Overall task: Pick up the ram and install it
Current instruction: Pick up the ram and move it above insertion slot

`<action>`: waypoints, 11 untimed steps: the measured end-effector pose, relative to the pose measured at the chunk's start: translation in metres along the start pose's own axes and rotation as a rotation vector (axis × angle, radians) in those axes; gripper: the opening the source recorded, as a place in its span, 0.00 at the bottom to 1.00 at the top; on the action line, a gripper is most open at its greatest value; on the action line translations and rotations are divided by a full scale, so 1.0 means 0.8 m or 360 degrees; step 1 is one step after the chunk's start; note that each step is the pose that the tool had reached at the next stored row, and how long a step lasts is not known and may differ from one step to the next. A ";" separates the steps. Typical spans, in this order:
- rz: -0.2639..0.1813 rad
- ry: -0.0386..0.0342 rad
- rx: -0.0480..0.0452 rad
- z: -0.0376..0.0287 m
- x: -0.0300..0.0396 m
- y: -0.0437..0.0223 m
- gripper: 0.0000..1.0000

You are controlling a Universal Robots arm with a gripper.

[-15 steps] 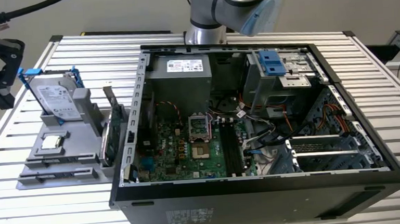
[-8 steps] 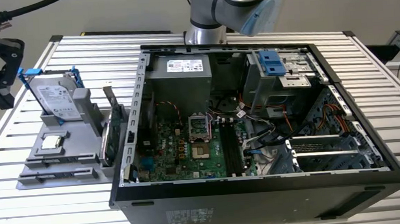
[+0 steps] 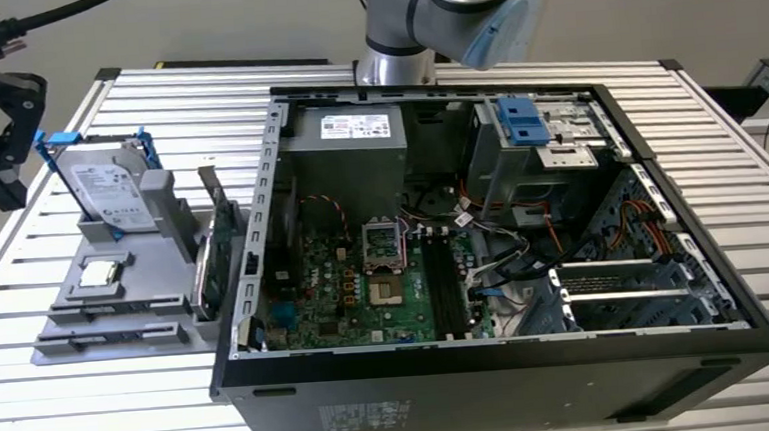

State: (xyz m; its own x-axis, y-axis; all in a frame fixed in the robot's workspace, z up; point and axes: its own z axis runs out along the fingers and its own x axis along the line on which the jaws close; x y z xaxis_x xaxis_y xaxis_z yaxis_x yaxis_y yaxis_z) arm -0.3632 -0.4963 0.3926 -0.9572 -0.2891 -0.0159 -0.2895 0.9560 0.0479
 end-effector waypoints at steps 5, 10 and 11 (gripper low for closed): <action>-0.0035 0.0002 0.0000 0.0000 0.0000 0.0000 0.00; -0.0073 0.0004 -0.0001 0.0000 0.0000 0.0000 0.00; -0.0080 0.0004 -0.0001 0.0000 0.0000 0.0000 0.00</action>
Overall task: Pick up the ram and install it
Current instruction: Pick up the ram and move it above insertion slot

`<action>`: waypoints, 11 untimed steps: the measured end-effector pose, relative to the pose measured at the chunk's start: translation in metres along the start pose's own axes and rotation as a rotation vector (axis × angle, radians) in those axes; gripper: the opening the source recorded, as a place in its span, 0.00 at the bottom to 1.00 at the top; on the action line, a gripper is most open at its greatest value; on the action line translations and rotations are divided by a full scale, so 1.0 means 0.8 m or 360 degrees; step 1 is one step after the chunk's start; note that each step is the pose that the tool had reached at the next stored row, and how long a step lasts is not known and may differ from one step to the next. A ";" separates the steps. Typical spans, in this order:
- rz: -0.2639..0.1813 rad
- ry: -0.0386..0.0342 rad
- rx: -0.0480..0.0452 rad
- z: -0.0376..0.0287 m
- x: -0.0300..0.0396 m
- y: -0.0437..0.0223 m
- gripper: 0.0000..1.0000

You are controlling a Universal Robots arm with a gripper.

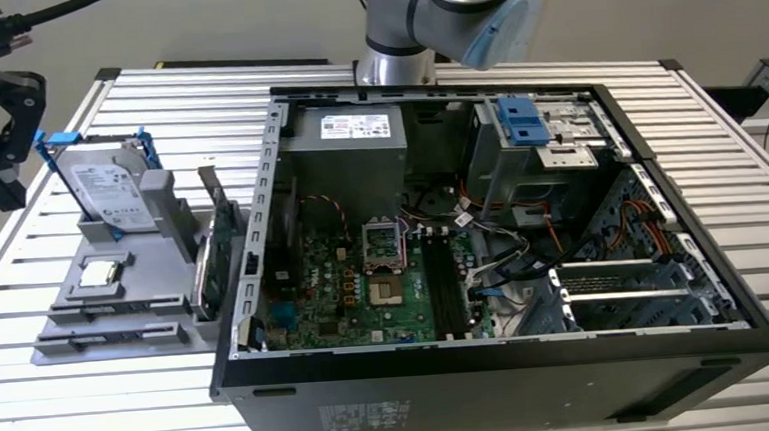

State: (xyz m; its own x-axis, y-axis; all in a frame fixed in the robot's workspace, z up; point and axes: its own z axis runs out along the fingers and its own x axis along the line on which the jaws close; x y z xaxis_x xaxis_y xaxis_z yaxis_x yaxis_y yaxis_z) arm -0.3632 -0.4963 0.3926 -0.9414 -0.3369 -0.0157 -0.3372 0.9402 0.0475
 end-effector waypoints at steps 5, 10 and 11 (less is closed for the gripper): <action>-0.0034 0.0002 0.0000 0.0000 0.0000 0.0000 0.00; -0.0058 0.0003 -0.0001 0.0000 0.0000 0.0000 0.00; -0.0063 0.0003 -0.0001 0.0000 0.0000 0.0000 0.00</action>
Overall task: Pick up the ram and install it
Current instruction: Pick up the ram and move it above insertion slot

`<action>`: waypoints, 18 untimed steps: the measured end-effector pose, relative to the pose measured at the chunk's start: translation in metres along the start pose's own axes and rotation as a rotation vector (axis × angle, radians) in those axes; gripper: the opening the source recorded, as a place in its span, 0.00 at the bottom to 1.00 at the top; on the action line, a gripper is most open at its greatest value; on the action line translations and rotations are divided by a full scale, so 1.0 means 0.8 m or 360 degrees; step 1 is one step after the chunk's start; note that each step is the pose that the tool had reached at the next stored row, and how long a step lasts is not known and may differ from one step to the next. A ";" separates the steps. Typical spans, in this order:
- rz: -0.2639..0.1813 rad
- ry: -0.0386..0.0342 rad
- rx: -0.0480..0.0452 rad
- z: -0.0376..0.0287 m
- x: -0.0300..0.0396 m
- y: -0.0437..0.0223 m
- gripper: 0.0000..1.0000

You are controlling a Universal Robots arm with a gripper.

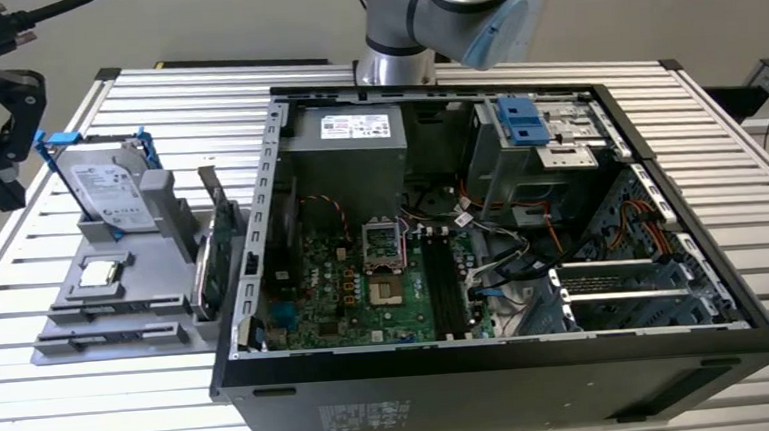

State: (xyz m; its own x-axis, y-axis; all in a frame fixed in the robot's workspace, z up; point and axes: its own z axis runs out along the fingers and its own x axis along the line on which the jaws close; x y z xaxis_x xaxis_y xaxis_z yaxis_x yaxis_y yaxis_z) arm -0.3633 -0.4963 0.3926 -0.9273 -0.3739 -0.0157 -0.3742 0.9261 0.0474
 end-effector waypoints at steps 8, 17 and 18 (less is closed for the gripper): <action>-0.0058 0.0003 -0.0001 0.0000 0.0000 0.0000 0.00; -0.0116 0.0006 0.0000 0.0000 0.0000 0.0000 0.00; -0.0121 0.0006 0.0000 0.0000 0.0000 0.0000 0.00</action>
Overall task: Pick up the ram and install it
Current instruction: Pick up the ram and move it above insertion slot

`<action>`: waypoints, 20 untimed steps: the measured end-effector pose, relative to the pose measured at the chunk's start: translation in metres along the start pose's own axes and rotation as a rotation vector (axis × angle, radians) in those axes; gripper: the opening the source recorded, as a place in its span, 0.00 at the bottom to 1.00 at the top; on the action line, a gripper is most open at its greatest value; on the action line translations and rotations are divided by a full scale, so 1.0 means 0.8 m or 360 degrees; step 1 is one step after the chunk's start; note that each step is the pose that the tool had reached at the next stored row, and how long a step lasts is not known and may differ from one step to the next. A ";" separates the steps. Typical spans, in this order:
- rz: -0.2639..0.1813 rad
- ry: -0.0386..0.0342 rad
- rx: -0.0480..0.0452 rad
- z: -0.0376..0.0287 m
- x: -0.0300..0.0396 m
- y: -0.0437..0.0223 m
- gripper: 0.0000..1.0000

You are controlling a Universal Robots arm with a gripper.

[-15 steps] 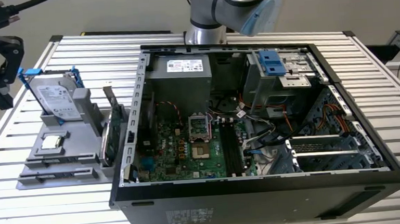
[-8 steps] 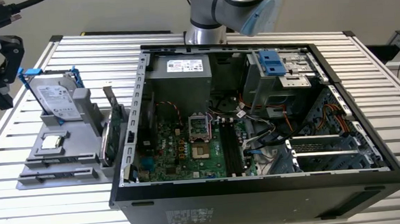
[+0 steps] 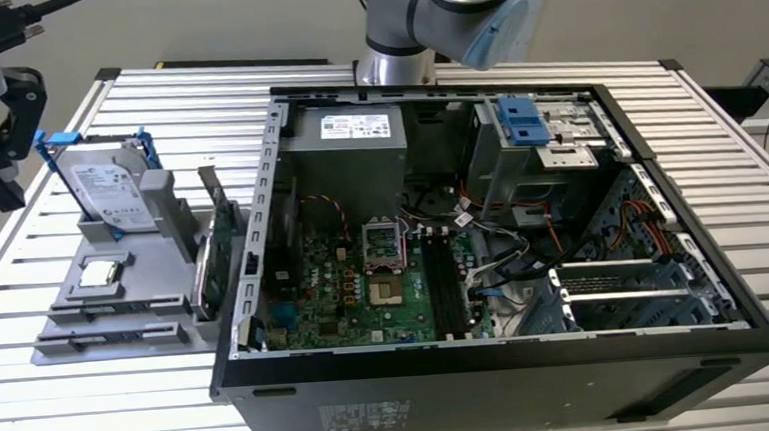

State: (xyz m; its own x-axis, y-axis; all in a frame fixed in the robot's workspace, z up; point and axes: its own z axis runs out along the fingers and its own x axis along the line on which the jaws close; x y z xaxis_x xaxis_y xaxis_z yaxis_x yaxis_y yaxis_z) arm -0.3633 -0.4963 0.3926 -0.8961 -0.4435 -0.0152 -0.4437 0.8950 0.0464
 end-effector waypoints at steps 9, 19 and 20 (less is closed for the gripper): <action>-0.0052 0.0003 0.0001 0.0000 0.0000 0.0000 0.00; -0.0114 0.0007 0.0001 0.0000 0.0000 0.0000 0.00; -0.0120 0.0007 0.0001 0.0000 0.0000 0.0000 0.00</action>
State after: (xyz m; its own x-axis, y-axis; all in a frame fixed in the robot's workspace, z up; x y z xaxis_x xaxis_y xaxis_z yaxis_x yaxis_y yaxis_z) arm -0.3633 -0.4963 0.3926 -0.8601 -0.5099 -0.0142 -0.5099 0.8591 0.0446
